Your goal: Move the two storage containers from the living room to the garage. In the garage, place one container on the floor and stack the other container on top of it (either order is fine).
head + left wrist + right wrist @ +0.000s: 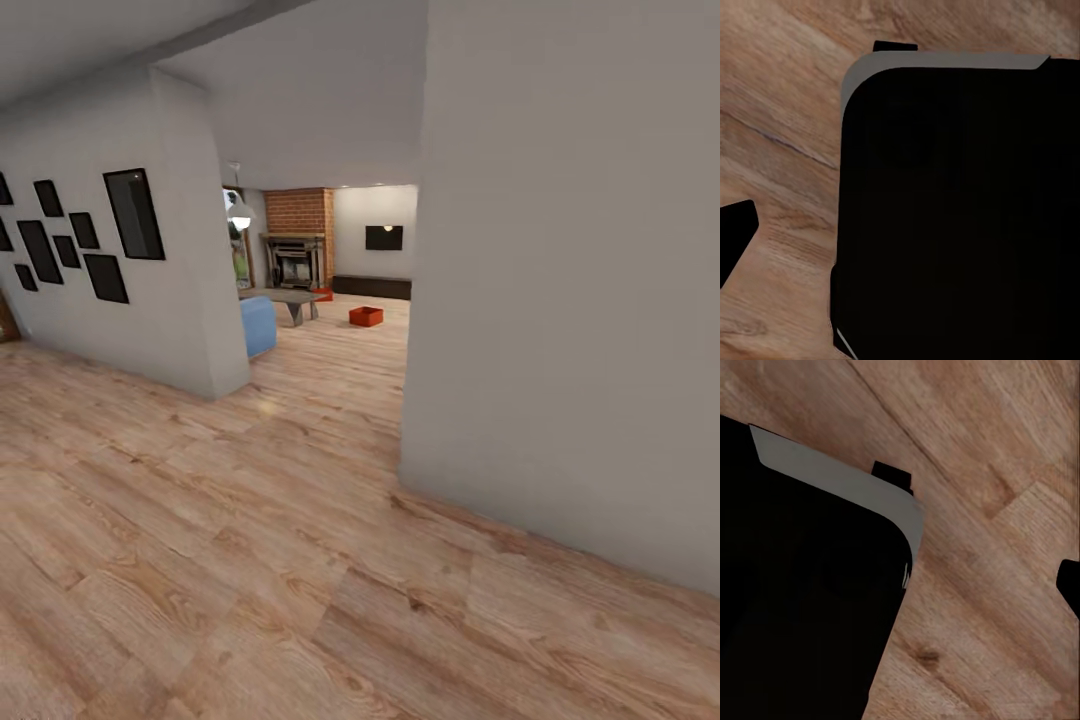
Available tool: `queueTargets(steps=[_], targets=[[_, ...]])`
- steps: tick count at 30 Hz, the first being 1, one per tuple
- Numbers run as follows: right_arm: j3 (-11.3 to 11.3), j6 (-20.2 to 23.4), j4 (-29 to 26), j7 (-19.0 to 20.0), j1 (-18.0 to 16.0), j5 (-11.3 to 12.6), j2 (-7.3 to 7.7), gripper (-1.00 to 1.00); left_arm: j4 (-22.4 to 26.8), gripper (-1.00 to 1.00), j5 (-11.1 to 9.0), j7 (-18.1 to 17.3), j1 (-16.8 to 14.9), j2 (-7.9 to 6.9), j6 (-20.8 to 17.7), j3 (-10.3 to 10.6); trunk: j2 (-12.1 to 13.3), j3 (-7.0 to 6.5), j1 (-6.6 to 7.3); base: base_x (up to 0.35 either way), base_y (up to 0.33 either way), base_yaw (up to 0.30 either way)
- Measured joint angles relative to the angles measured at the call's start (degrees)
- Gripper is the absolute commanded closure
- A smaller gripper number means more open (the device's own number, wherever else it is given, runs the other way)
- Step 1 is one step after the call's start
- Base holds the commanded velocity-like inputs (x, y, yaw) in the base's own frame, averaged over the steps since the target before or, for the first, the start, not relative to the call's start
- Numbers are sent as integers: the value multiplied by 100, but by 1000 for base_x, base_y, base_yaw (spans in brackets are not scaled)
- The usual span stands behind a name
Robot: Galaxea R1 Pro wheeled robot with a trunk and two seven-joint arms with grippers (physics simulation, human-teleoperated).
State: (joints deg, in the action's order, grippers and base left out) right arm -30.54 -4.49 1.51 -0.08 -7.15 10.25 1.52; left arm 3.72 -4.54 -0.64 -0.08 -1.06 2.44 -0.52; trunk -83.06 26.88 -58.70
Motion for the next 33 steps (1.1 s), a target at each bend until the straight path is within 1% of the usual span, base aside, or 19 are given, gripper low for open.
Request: queueTargets(steps=[18,23,33], targets=[[0,0,0,0,0,0,0,-100,-3,-100,0,0,0,4,0,0,0,0,0,322,0,265],[0,0,0,0,0,26,14,-100,-4,-100,0,0,0,1,0,0,0,0,0,322,0,73],[0,0,0,0,0,35,18,-100,-3,-100,0,0,0,1,0,0,0,0,0,322,0,5]])
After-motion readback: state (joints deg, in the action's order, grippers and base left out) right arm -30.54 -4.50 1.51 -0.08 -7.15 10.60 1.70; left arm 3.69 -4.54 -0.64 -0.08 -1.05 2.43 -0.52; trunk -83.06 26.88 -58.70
